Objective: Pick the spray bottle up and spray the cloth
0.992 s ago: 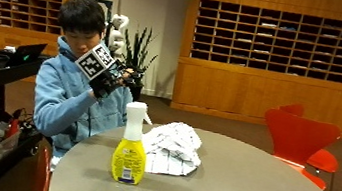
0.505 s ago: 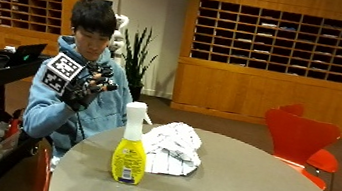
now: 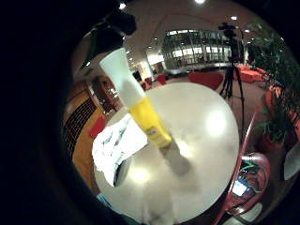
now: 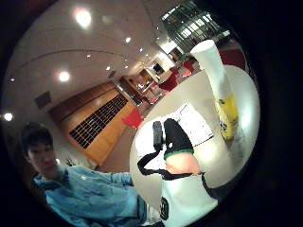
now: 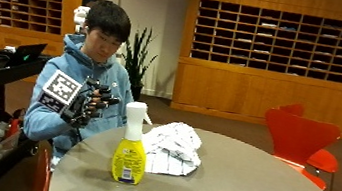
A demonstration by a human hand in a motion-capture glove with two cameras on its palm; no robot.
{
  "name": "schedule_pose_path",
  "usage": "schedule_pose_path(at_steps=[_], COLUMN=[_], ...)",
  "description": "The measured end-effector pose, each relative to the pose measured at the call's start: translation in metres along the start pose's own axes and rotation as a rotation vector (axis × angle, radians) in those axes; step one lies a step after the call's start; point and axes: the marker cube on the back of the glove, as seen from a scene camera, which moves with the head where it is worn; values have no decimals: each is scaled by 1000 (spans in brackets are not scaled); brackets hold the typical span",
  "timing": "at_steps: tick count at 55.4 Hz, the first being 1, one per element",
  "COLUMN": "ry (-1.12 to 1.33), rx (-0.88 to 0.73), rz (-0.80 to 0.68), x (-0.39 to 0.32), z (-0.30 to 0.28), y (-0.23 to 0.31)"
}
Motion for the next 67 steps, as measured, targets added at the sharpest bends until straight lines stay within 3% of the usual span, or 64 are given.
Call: schedule_pose_path(at_steps=[34,67], ry=[-178,-200], rx=[-167,-170], rz=[196,251], x=[68,71], z=[48,83], y=[-35,-51])
